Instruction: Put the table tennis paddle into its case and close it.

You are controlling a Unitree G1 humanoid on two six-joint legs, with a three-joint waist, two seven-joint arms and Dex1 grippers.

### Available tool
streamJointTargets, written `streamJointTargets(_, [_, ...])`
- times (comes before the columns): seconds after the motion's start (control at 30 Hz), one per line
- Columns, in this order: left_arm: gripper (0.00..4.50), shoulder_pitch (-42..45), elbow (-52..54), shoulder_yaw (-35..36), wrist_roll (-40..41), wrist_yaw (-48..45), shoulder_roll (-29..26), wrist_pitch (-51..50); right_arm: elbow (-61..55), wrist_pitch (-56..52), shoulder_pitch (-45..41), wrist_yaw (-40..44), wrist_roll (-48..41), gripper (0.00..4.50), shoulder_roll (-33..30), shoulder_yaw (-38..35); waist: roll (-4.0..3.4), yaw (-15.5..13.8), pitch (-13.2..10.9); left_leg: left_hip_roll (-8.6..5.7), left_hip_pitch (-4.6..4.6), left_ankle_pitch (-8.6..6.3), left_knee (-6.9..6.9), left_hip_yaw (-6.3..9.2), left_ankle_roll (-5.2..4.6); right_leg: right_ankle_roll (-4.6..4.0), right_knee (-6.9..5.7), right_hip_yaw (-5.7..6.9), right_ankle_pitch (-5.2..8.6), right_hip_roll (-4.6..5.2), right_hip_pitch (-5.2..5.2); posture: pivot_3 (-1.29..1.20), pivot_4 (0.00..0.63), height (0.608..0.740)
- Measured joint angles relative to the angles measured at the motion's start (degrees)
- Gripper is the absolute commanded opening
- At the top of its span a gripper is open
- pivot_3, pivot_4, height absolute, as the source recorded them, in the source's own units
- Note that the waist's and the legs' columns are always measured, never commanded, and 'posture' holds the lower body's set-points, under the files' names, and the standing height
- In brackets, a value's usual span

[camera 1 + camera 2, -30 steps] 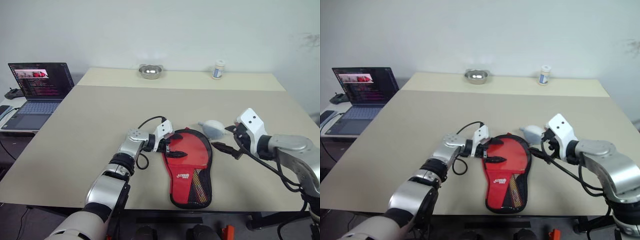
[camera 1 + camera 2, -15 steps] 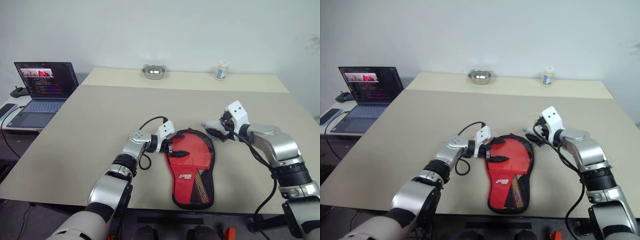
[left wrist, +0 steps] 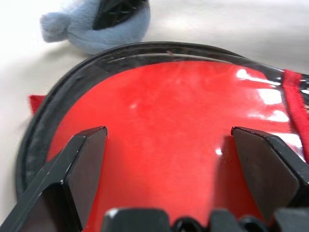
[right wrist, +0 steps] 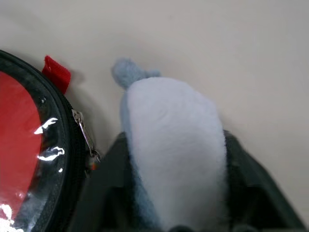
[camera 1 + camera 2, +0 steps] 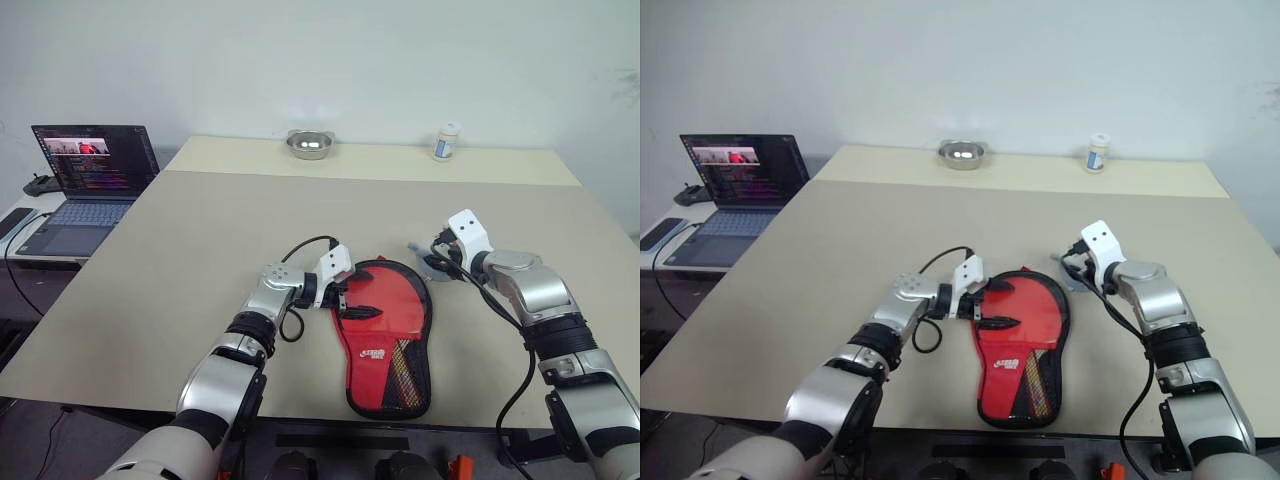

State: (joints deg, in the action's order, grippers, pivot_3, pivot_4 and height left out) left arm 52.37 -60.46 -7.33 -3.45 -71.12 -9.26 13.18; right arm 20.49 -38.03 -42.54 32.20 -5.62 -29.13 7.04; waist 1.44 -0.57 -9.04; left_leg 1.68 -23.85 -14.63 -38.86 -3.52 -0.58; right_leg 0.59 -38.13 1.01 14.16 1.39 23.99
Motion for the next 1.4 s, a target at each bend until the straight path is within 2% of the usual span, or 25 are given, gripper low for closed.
streamJointTargets(0.1, [4.5, -0.05, 0.0, -0.2, -0.09, -1.28, 0.15, 0.14, -0.74, -0.7, 0.03, -0.13, 0.12, 0.65, 0.02, -0.01, -0.04, -0.08, 0.02, 0.0, -0.01, 0.0, 0.0, 0.0, -0.01, 0.0, 0.01, 0.0, 0.0, 0.0, 0.0, 0.0, 0.15, 0.74])
streamJointTargets(0.2, [4.5, -0.28, -0.14, -0.44, -0.23, -2.05, 0.23, 1.26, -2.45, -1.98, 0.39, -0.72, 0.43, 0.38, 0.02, -0.09, -0.05, -0.25, 0.03, -0.01, -0.02, -0.01, 0.0, 0.0, -0.02, 0.0, 0.04, 0.0, 0.0, 0.01, 0.0, 0.0, 0.15, 0.74])
streamJointTargets(0.3, [4.5, -0.32, -0.81, -0.85, -0.24, -2.08, 0.51, 2.2, -6.05, -4.06, 1.67, -1.0, 0.45, 0.36, -1.08, -0.2, -0.09, -0.58, 0.05, -0.01, -0.02, -0.02, 0.01, 0.01, -0.04, 0.0, 0.06, 0.0, 0.0, 0.01, -0.01, 0.0, 0.15, 0.74])
streamJointTargets(0.53, [4.5, -0.41, -1.77, -1.44, -0.33, -1.79, 1.26, 3.32, -18.81, -11.15, 10.7, 0.78, -0.16, 0.33, -9.62, -2.15, -0.27, -1.06, 0.28, -0.05, 0.06, -0.08, 0.0, 0.13, -0.13, 0.04, 0.22, 0.15, 0.03, 0.05, -0.25, 0.0, 0.15, 0.74])
streamJointTargets(0.63, [4.5, -0.41, -2.03, -1.66, -0.39, -1.42, 2.04, 3.45, -27.62, -14.94, 19.17, 3.53, -1.71, 0.33, -14.94, -4.08, -0.39, -1.57, 0.35, -0.12, 0.02, -0.1, 0.01, 0.24, -0.15, 0.09, 0.31, 0.26, 0.07, 0.12, -0.32, 0.0, 0.15, 0.74])
streamJointTargets(0.7, [4.5, -0.49, -2.28, -2.02, -0.47, -0.94, 2.8, 3.44, -39.05, -18.99, 28.5, 7.39, -4.88, 0.33, -21.4, -7.43, -0.6, -2.36, 0.55, -0.16, 0.08, -0.25, -0.01, 0.25, -0.37, 0.24, 0.44, 0.3, 0.17, 0.18, -0.48, 0.0, 0.15, 0.74])
streamJointTargets(0.77, [4.5, -0.33, -2.73, -2.3, -0.73, -0.69, 2.9, 3.43, -46.97, -22.22, 34.36, 9.87, -7.76, 0.33, -24.41, -9.63, -0.56, -2.37, 0.8, -0.16, 0.13, -0.29, -0.02, 0.27, -0.42, 0.27, 0.53, 0.32, 0.18, 0.18, -0.58, 0.0, 0.15, 0.74])
streamJointTargets(0.9, [4.5, -0.08, -3.36, -2.45, -1.22, 0.47, 3.41, 3.09, -59.68, -28.55, 41.89, 11.35, -13.1, 0.33, -25.38, -12.78, -0.5, -2.49, 0.96, -0.2, 0.26, -0.29, -0.06, 0.35, -0.42, 0.57, 0.58, 0.43, 0.35, 0.29, -0.77, 0.0, 0.15, 0.74])
streamJointTargets(1.07, [4.5, 0.26, -4.16, -2.54, -1.44, 0.67, 3.78, 3.01, -69.63, -33.81, 47.49, 11.18, -17.75, 0.32, -25.34, -15.17, -0.43, -2.55, 1.16, -0.23, 0.27, -0.3, -0.07, 0.4, -0.43, 0.58, 0.67, 0.48, 0.36, 0.33, -0.83, 0.0, 0.15, 0.74])
streamJointTargets(1.2, [4.5, 0.59, -4.38, -3.32, -1.5, 0.85, 4.0, 2.64, -74.74, -35.66, 52.69, 11.76, -21.4, 0.3, -26.29, -15.84, -0.38, -2.63, 1.48, -0.23, 0.07, -0.34, -0.03, 0.65, -0.49, 0.59, 0.99, 0.78, 0.35, 0.33, -0.88, 0.0, 0.15, 0.74])
streamJointTargets(1.4, [4.5, 0.67, -4.81, -3.7, -1.71, 1.89, 3.98, 2.28, -77.0, -36.63, 54.4, 11.86, -25.04, 0.3, -27.42, -16.19, -0.22, -2.48, 1.58, -0.2, 0.33, -0.34, -0.09, 0.84, -0.5, 0.49, 1.06, 1.07, 0.41, 0.4, -1.27, 0.0, 0.15, 0.74])
